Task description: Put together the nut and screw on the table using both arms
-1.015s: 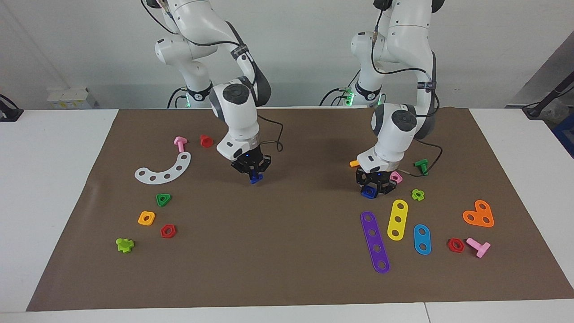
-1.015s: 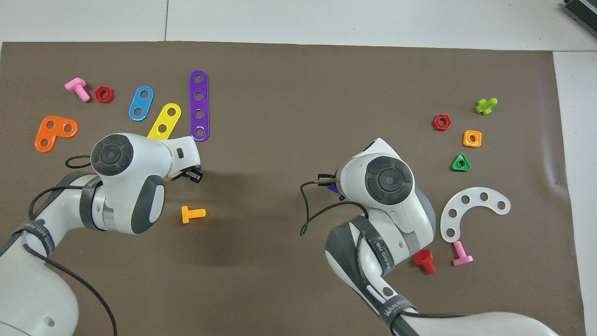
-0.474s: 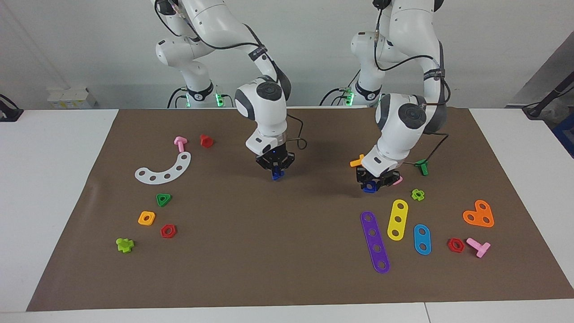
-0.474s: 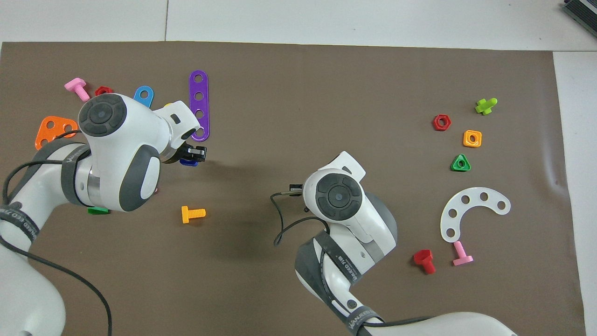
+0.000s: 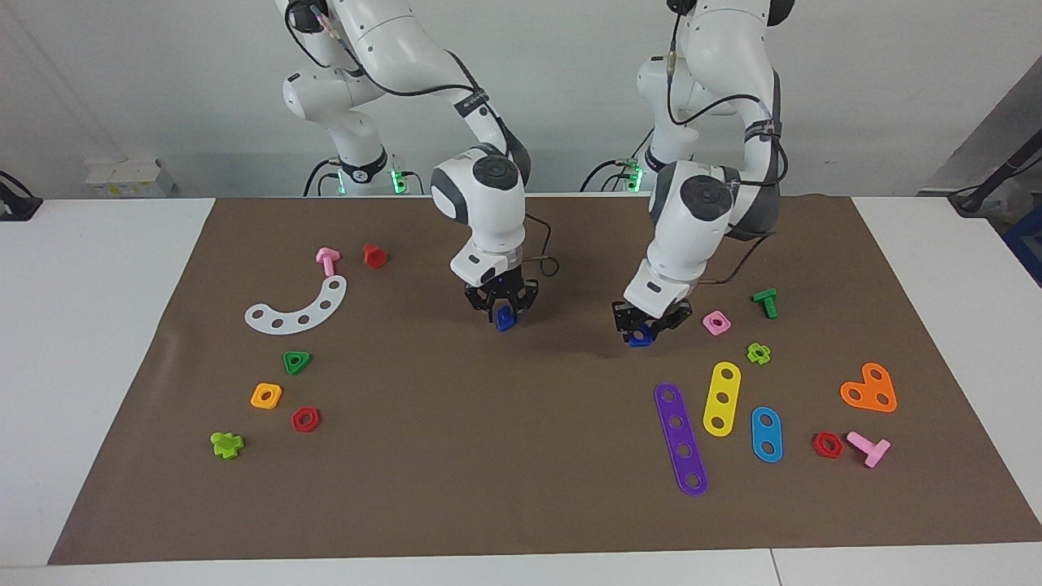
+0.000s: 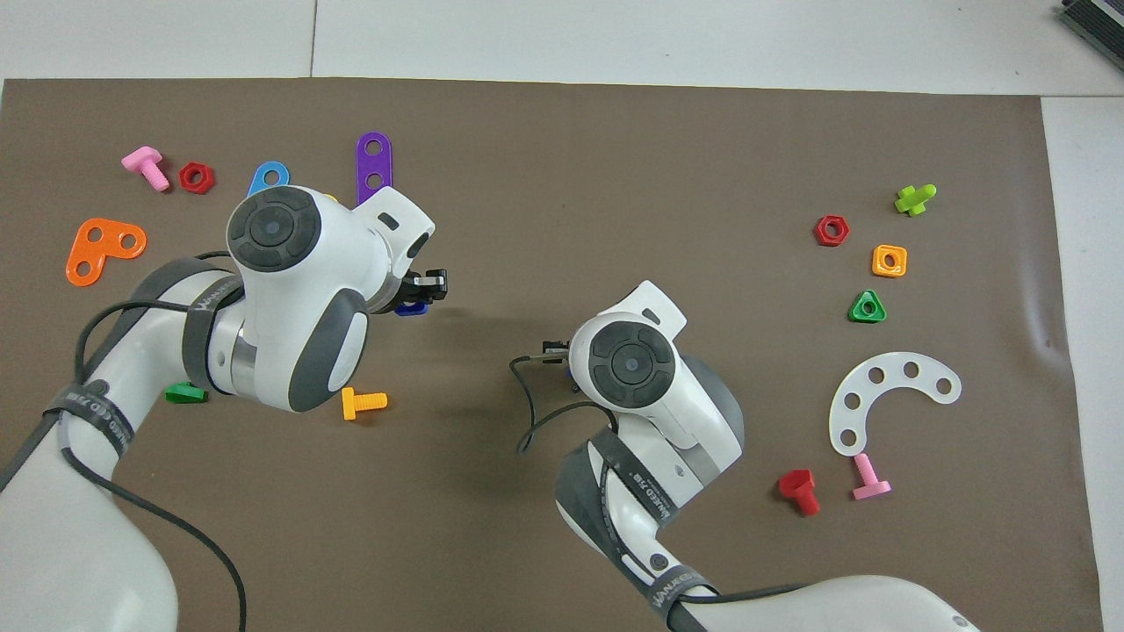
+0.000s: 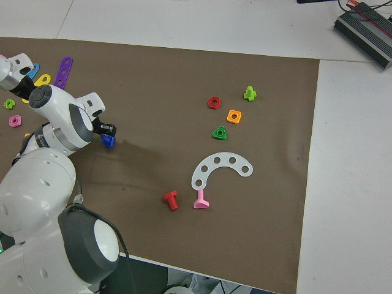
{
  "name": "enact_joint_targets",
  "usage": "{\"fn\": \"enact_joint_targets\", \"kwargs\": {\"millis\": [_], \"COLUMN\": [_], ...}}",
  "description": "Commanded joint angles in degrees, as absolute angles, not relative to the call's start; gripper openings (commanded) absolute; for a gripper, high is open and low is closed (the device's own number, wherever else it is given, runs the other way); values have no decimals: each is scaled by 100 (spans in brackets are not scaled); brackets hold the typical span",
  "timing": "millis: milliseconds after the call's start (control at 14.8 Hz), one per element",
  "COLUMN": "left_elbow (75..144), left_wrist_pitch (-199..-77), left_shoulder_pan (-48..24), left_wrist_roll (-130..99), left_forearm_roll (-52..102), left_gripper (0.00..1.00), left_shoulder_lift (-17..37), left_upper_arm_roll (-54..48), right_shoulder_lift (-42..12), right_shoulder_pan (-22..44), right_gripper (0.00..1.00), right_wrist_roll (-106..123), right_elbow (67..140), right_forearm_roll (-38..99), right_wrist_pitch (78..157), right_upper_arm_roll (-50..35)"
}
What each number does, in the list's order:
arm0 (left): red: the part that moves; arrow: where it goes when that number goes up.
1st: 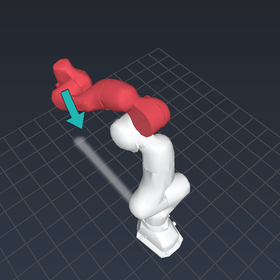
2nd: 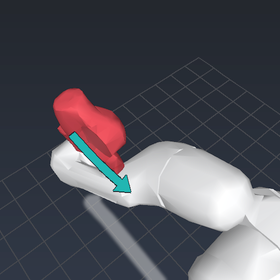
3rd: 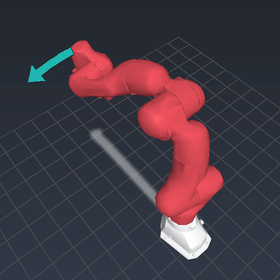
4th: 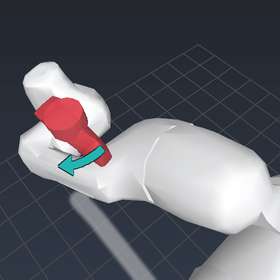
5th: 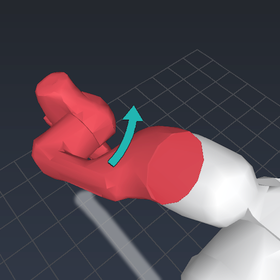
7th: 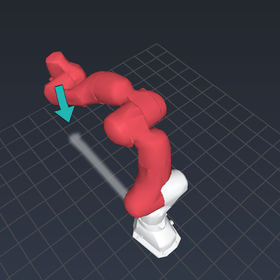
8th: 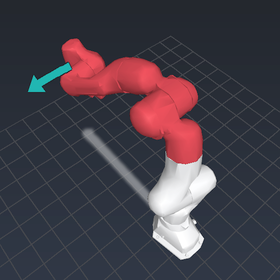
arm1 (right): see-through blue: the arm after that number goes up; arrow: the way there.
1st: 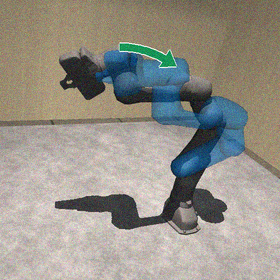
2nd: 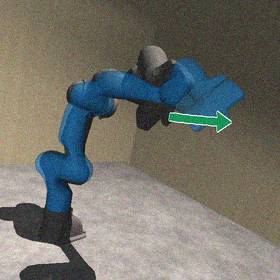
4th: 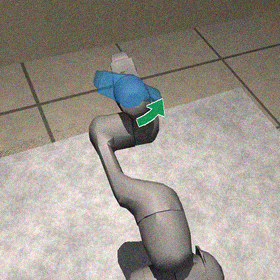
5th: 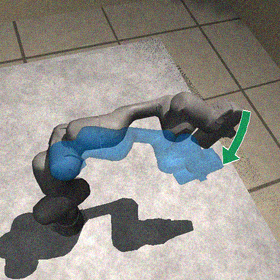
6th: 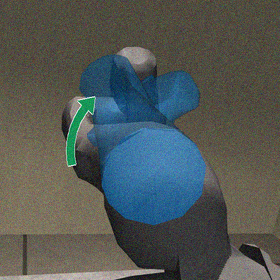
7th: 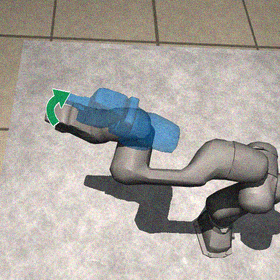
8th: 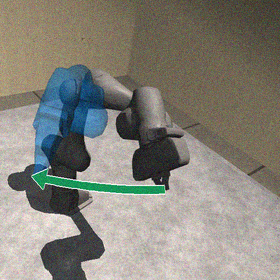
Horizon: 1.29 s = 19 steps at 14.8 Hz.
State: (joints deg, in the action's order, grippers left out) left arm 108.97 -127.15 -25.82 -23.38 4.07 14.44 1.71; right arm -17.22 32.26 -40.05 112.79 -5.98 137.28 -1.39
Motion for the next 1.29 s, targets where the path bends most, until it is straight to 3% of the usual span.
{"fn": "enact_joint_targets", "kwargs": {"millis": [0, 406, 677, 1218], "left_elbow": [10513, 10266, 10266, 10160], "left_wrist_pitch": [-12595, -12577, -12673, -13166], "left_shoulder_pan": [-2908, -3707, -4130, -4465], "left_wrist_roll": [-3047, -4322, -4965, -5361], "left_forearm_roll": [492, 1045, 1282, 1433], "left_gripper": [0, 0, 0, 0], "left_shoulder_lift": [1687, 1925, 1942, 2259], "left_upper_arm_roll": [255, 255, 246, 246], "right_shoulder_lift": [-1223, -72, 377, 422], "right_shoulder_pan": [2893, 1848, 1118, 299], "right_gripper": [98, 99, 99, 99], "right_wrist_roll": [-4096, -3448, -2709, -1056], "right_elbow": [11268, 11276, 11259, 10267], "right_forearm_roll": [-729, -624, -274, -211], "right_wrist_pitch": [13396, 12360, 11858, 10478], "right_upper_arm_roll": [-176, -185, -167, -158]}}
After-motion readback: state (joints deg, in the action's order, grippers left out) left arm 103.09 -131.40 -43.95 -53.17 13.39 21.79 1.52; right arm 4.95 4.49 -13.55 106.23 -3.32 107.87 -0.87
